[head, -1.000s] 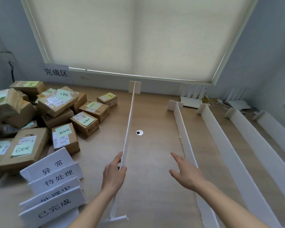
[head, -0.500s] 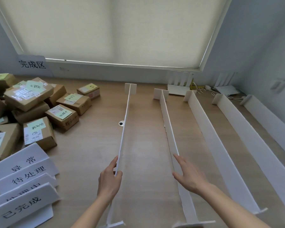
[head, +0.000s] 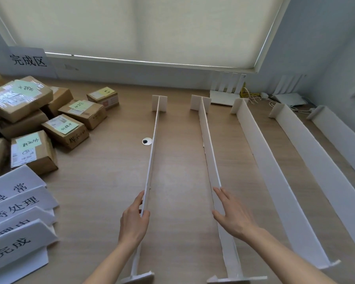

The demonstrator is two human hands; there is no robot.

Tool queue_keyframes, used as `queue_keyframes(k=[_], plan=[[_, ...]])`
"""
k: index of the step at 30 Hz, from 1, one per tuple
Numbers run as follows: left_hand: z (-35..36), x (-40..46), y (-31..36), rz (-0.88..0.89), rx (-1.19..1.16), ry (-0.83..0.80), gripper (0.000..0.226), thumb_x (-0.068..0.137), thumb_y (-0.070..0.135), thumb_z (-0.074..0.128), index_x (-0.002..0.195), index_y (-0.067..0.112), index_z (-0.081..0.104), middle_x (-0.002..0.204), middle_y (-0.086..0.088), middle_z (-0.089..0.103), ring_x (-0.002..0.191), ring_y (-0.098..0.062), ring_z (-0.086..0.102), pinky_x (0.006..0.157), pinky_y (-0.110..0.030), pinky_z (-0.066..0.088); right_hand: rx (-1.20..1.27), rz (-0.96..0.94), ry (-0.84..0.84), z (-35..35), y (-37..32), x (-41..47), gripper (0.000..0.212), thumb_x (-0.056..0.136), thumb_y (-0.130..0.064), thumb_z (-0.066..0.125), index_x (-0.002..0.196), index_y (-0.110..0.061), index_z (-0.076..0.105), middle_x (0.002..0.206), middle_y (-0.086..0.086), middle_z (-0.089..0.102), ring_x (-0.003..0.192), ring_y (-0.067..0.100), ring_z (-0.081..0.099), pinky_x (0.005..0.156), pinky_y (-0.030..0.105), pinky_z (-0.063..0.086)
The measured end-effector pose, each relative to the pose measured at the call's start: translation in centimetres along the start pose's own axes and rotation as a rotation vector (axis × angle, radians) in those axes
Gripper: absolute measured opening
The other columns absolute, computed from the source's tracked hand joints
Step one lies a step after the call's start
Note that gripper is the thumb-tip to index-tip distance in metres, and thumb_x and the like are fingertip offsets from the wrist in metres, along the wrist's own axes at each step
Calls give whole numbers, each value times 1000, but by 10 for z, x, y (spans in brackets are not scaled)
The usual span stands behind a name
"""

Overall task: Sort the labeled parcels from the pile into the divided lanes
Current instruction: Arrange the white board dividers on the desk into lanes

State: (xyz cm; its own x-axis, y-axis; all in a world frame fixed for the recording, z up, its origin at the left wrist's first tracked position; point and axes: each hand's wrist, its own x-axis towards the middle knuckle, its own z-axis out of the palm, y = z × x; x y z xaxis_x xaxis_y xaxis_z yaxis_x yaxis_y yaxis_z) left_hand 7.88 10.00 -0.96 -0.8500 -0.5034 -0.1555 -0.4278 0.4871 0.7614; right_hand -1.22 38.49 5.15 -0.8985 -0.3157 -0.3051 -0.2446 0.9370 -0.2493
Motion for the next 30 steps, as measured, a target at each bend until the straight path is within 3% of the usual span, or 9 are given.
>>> queue_keyframes(k=[11,20,25,30], plan=[[11,11,2,-8,8,19,59,90,13,57,145,32,47,122,1,68,84,-11,59,76,-29,41,-7,-11,-33,7,11,10,75,99,-48,45,162,-37,6,170,-8,9,153,16,23,115,40,38],[7,12,3,-33,27,-56,67,88,23,63,150,30,38,132,2,62,95,-16,61,80,-32,43,-1,-19,-24,-5,12,4,75,100,-48,45,162,-36,5,170,-7,11,153,17,23,114,40,39],[-12,8,15,-16,47,-41,68,92,33,62,153,31,34,143,1,55,120,-21,58,92,-36,46,-30,-33,-17,-24,4,-5,74,99,-49,45,161,-37,6,169,-8,11,152,18,25,111,42,43],[-58,10,34,65,56,60,59,94,51,57,149,38,39,147,8,50,131,-16,50,102,-40,45,-40,-85,23,-55,-28,-7,74,100,-48,46,162,-35,8,169,-7,11,152,19,26,111,42,41]])
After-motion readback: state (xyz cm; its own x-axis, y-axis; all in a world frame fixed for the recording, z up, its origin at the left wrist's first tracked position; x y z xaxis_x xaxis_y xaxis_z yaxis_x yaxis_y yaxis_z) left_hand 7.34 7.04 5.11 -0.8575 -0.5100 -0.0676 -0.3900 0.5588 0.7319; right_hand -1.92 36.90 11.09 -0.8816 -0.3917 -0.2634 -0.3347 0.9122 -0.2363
